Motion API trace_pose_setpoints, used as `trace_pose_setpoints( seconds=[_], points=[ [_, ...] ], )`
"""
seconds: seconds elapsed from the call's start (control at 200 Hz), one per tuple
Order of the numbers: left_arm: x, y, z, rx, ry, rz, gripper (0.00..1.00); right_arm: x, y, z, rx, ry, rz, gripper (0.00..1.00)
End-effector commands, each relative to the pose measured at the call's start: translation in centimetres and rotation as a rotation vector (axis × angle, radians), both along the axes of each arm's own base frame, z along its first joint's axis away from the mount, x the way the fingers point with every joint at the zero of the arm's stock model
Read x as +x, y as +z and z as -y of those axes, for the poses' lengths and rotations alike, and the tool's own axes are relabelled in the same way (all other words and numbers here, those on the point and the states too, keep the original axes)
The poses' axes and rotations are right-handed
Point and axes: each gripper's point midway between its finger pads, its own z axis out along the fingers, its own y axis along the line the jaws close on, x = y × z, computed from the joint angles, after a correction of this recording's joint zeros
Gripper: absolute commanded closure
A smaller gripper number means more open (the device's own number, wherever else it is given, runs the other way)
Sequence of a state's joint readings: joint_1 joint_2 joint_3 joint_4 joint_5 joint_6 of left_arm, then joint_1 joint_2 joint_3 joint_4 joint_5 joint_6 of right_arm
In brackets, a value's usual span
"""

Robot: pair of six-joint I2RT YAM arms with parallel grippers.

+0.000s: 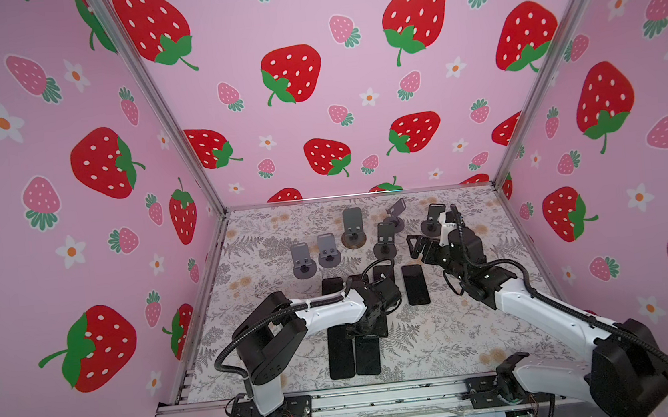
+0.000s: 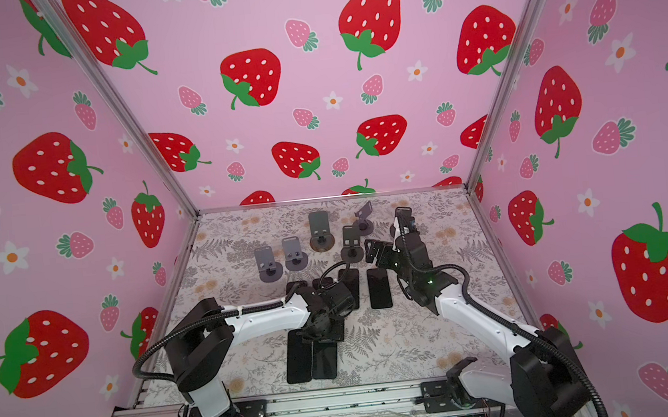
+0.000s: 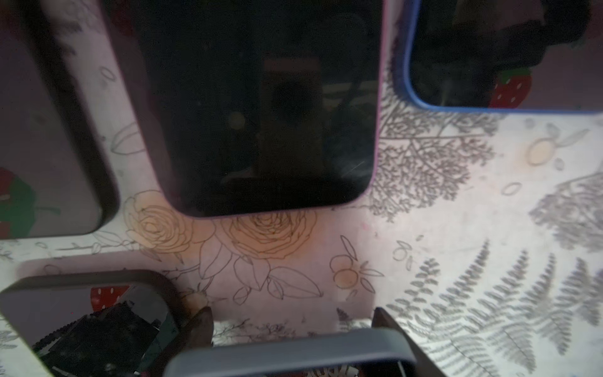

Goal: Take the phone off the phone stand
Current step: 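Carry the black phone toward the robot and lower it beside the last-placed phone, then open the left gripper to release the phone flat and raise it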

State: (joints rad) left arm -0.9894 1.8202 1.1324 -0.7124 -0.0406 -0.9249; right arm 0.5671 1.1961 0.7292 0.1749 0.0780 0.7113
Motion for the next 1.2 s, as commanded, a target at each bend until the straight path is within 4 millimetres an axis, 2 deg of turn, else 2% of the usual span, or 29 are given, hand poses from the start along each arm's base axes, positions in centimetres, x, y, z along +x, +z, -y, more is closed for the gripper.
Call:
trace_pose_setpoints(
  seconds=[0.0, 0.22, 0.325, 0.805, 1.046, 1.196],
  points=[
    [0.0, 0.6, 0.7, -0.013, 0.036, -0.024, 0.27, -0.2, 0.6, -0.2, 0.037, 0.011, 0.013, 0.00],
    [-0.6, -0.8, 1.0, -0.006, 0.060, -0.087, 0.25, -0.6, 0.7, 0.2, 0.044, 0.004, 0.024, 0.00],
    [-1.1, -1.5, 0.3, 0.033, 0.090, -0.119, 0.24, -0.6, 1.1, 0.4, 0.041, 0.000, 0.030, 0.00],
    [-1.5, -1.9, -0.1, 0.038, 0.107, -0.137, 0.20, -0.9, 1.3, 0.7, 0.043, -0.006, 0.040, 0.00],
    [-1.2, -0.9, -0.6, 0.060, 0.115, -0.110, 0.20, -0.9, 1.2, 0.7, 0.038, -0.008, 0.040, 0.00],
    [-0.1, 1.0, -0.4, 0.038, 0.104, -0.039, 0.16, -0.8, 0.8, 0.7, 0.031, -0.009, 0.031, 0.01]
  ],
)
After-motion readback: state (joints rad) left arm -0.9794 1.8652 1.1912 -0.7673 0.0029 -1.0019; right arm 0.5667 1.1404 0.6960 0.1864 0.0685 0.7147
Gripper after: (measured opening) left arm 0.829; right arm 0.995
